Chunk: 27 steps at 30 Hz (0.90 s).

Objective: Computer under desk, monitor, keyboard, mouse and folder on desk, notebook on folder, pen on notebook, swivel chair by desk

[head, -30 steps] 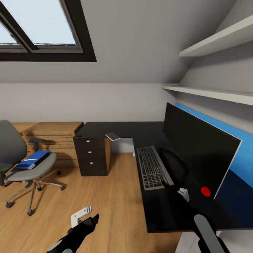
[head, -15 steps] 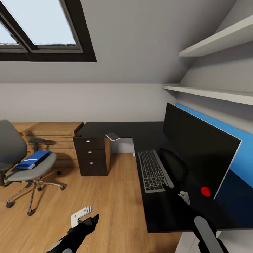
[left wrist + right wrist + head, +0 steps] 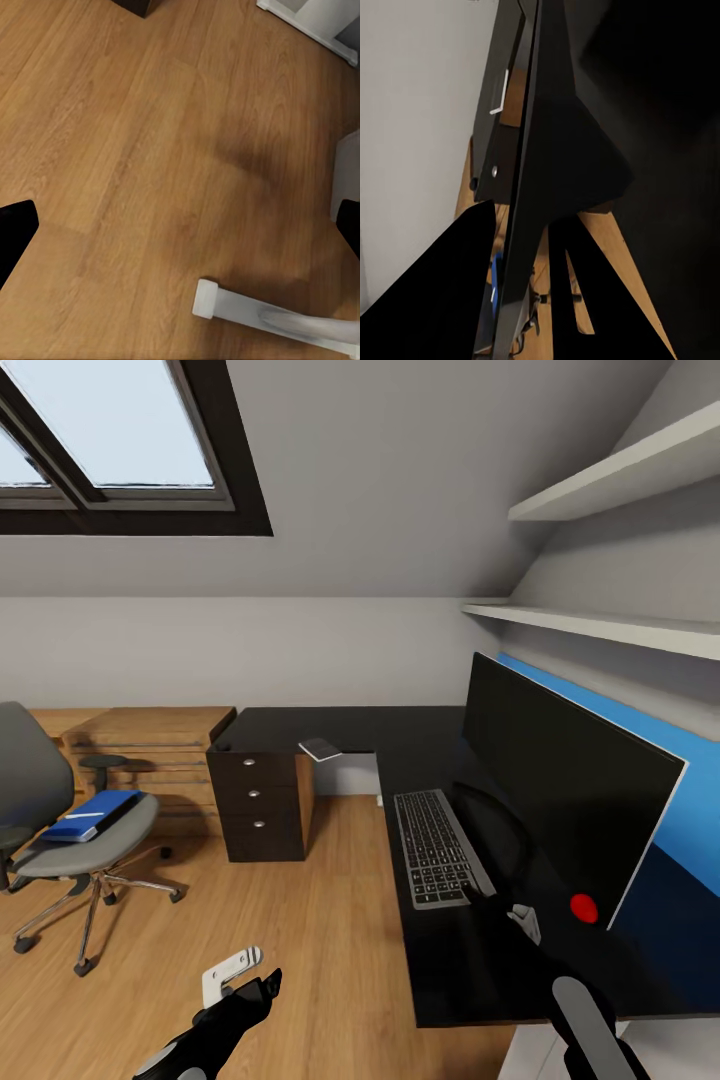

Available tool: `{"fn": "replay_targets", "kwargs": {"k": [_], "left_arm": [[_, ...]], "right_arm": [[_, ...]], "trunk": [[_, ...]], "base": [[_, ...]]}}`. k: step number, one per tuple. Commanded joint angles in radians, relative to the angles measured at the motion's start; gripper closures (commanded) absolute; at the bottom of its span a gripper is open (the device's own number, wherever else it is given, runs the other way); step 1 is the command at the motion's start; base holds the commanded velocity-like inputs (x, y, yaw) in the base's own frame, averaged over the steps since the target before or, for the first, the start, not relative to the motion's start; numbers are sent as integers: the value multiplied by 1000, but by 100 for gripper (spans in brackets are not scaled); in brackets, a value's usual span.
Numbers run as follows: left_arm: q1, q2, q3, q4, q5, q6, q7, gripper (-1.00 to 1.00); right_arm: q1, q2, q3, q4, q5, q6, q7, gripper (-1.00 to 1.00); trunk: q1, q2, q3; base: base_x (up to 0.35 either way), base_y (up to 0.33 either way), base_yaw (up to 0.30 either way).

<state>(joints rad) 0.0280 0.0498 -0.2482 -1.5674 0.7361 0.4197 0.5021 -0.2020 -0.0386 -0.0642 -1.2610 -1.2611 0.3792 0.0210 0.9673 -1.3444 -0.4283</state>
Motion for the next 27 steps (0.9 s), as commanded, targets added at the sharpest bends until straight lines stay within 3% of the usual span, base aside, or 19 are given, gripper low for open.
{"fn": "replay_targets", "kwargs": {"k": [1,27], "left_arm": [[0,1,-1,-2,9,1,9,-100],[0,1,-2,1,11,2,6,-100]], "right_arm": [[0,0,-2,0,-4,6,4,100],[0,0,-2,0,-3,4,4,100]], "trunk": [[0,-1,-1],[0,-1,-1]], "base": [[49,-51,0],[46,-3,0]]}}
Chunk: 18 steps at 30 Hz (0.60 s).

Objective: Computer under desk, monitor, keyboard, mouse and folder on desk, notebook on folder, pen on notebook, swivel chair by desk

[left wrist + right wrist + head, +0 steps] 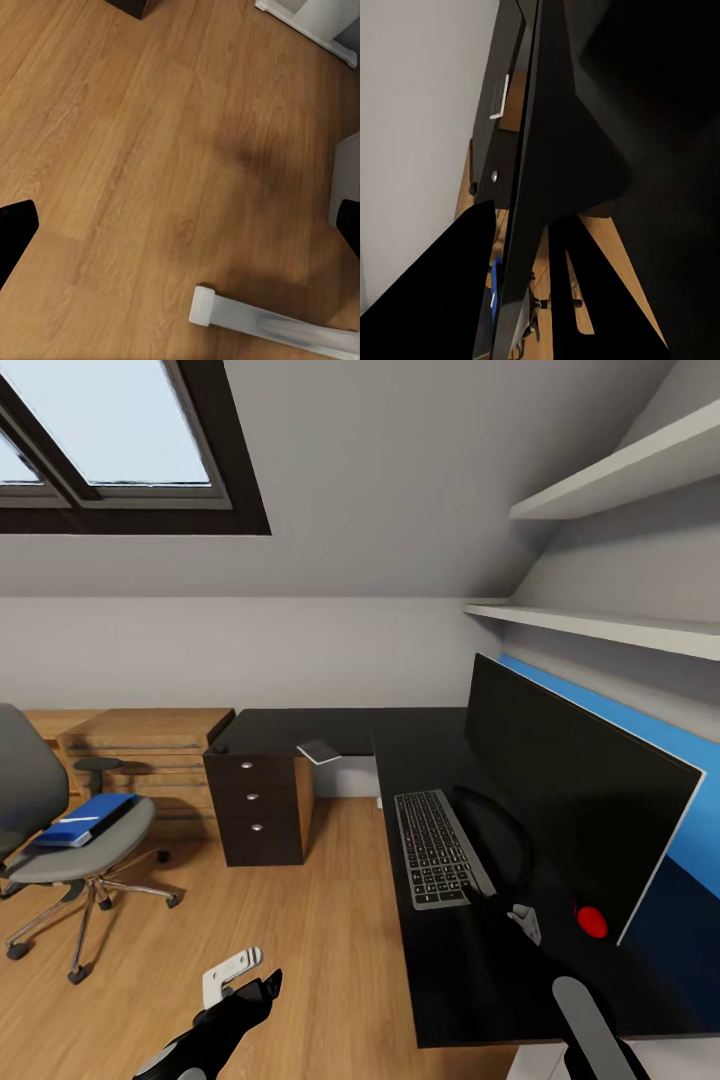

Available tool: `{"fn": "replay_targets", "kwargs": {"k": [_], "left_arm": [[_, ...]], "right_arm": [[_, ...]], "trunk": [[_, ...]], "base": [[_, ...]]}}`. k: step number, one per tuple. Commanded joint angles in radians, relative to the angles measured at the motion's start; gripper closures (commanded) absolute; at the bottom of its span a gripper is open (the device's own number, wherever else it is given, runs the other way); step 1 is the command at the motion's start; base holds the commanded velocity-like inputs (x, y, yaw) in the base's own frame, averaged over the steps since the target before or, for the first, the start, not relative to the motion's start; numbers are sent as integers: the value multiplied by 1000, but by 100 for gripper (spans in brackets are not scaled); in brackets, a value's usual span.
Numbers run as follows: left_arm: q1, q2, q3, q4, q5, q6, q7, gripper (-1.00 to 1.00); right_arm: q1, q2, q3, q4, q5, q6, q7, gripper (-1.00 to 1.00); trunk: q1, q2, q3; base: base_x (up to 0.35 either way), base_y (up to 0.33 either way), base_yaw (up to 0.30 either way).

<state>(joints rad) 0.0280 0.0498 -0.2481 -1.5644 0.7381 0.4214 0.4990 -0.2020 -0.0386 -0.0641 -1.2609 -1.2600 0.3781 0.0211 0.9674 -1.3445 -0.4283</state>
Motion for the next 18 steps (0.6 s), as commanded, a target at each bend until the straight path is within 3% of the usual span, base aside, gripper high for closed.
{"fn": "replay_targets", "kwargs": {"k": [1,18], "left_arm": [[0,1,-2,-2,9,0,9,-100],[0,1,-2,-2,10,0,8,-100]], "right_arm": [[0,0,-2,0,-4,6,3,100],[0,0,-2,0,-5,6,3,100]], "trunk": [[0,-1,-1],[0,-1,-1]], "base": [[11,0,0],[1,-10,0]]}}
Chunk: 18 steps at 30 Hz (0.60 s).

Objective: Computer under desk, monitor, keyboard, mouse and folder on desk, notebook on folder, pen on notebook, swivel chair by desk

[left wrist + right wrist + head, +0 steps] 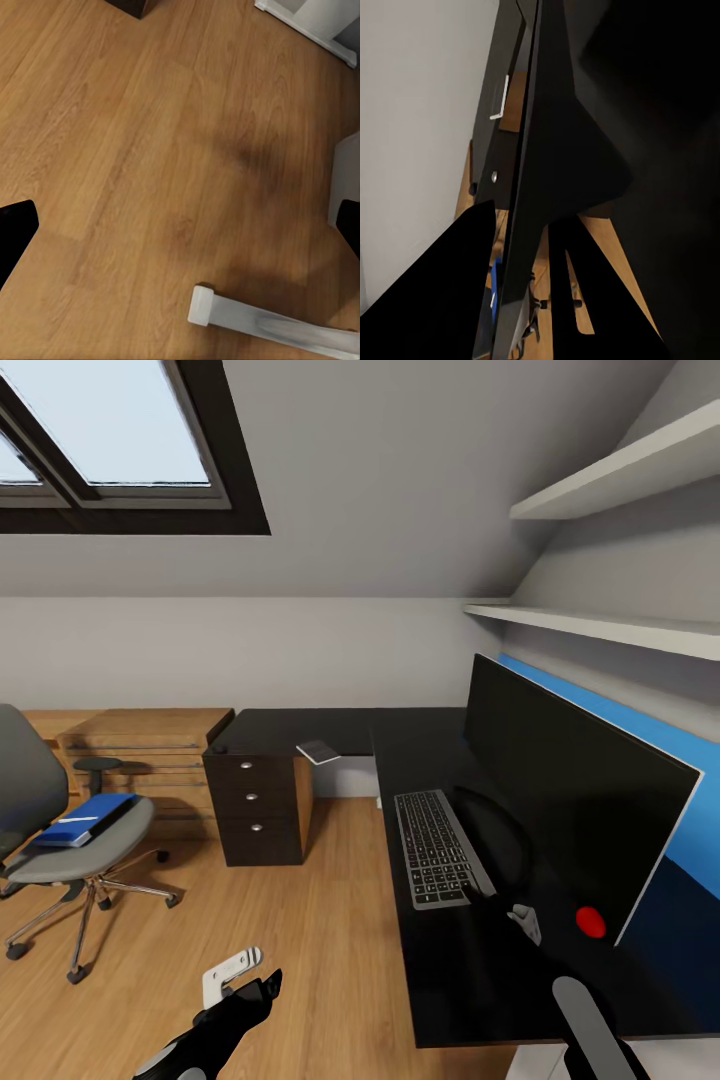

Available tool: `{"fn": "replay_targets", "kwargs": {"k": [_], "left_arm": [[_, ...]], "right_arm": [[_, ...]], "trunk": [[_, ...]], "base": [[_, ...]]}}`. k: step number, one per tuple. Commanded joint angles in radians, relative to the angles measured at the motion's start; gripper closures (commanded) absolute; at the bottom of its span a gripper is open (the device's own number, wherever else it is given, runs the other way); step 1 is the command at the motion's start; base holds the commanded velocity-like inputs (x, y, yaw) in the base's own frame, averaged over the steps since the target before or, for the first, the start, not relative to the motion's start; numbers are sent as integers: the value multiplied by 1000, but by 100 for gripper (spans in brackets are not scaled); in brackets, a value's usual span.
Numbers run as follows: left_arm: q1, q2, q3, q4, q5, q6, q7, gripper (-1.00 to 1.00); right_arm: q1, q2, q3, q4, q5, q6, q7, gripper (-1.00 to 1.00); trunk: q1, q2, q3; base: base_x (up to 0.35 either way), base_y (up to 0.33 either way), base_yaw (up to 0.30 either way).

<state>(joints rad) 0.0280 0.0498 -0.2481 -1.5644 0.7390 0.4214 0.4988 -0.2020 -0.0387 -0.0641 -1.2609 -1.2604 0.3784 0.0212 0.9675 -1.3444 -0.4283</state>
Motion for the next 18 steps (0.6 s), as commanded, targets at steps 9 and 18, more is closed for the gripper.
{"fn": "replay_targets", "kwargs": {"k": [9,18], "left_arm": [[0,1,-1,-2,10,0,9,-100],[0,1,0,-2,10,0,9,-100]], "right_arm": [[0,-2,-3,0,-6,7,3,100],[0,-3,-5,0,-8,8,21,100]], "trunk": [[0,-1,-1],[0,-1,-1]], "base": [[0,-3,0],[0,0,0]]}}
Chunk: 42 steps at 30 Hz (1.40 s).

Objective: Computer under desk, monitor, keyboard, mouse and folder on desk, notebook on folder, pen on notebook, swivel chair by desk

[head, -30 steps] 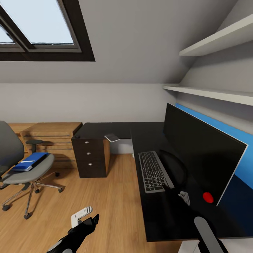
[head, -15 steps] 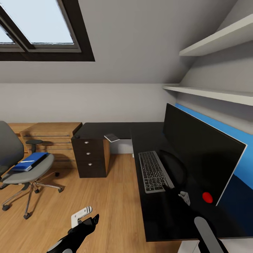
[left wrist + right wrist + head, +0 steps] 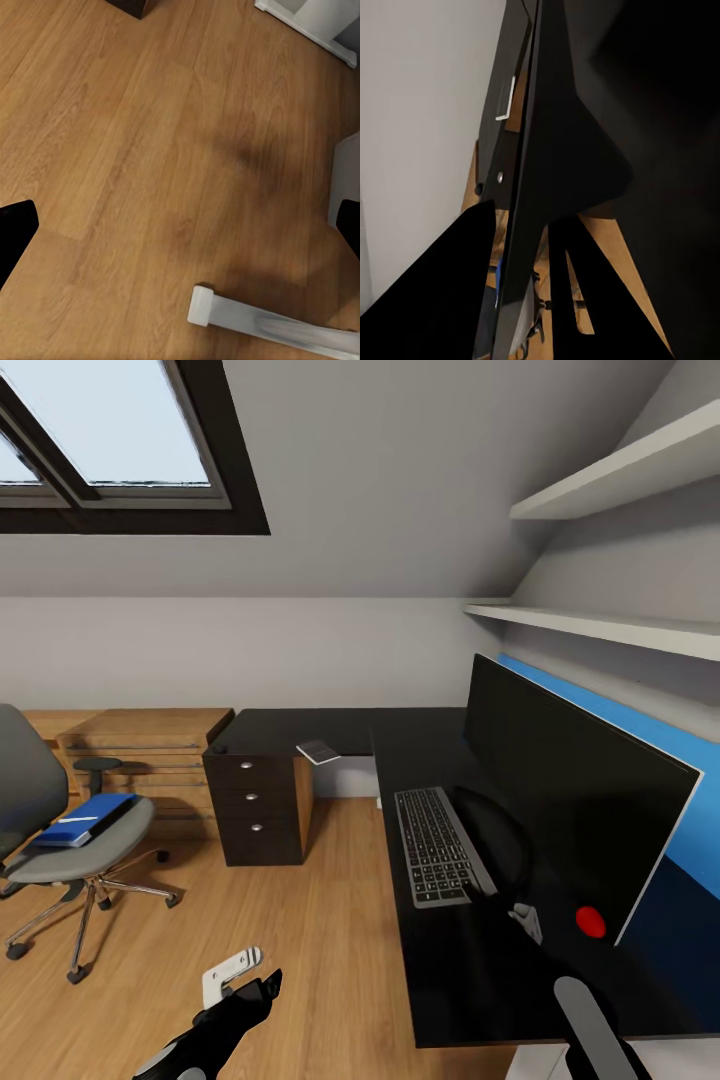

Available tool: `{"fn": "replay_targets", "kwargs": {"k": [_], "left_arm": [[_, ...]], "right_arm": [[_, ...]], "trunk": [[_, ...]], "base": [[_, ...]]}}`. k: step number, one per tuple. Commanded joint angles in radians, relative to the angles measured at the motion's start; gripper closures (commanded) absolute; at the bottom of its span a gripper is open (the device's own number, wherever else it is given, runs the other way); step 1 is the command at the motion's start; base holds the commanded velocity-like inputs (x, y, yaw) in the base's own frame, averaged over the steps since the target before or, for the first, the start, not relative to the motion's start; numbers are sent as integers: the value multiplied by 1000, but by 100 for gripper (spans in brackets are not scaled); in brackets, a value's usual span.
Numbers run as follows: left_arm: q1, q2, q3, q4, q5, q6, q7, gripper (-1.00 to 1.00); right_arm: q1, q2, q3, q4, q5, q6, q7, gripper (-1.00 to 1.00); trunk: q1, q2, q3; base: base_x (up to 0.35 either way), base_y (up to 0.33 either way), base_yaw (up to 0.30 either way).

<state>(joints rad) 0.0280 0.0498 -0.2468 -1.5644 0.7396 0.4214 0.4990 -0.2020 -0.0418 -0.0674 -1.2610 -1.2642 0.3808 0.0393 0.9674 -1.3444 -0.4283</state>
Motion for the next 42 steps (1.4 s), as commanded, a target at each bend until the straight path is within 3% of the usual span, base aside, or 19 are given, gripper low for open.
{"fn": "replay_targets", "kwargs": {"k": [1,20,35,42], "left_arm": [[0,1,-2,-2,9,0,9,-100],[0,1,10,-2,11,2,13,-100],[0,-1,11,-2,32,3,15,-100],[0,-2,9,-2,30,2,16,-100]], "right_arm": [[0,0,-2,0,-4,6,4,100],[0,2,1,0,-3,5,4,100],[0,1,-1,0,-4,6,25,100],[0,1,-3,0,-4,6,25,100]], "trunk": [[0,-1,-1],[0,-1,-1],[0,-1,-1],[27,-50,-23]], "base": [[0,0,0],[0,0,0],[0,0,0],[0,0,0]]}}
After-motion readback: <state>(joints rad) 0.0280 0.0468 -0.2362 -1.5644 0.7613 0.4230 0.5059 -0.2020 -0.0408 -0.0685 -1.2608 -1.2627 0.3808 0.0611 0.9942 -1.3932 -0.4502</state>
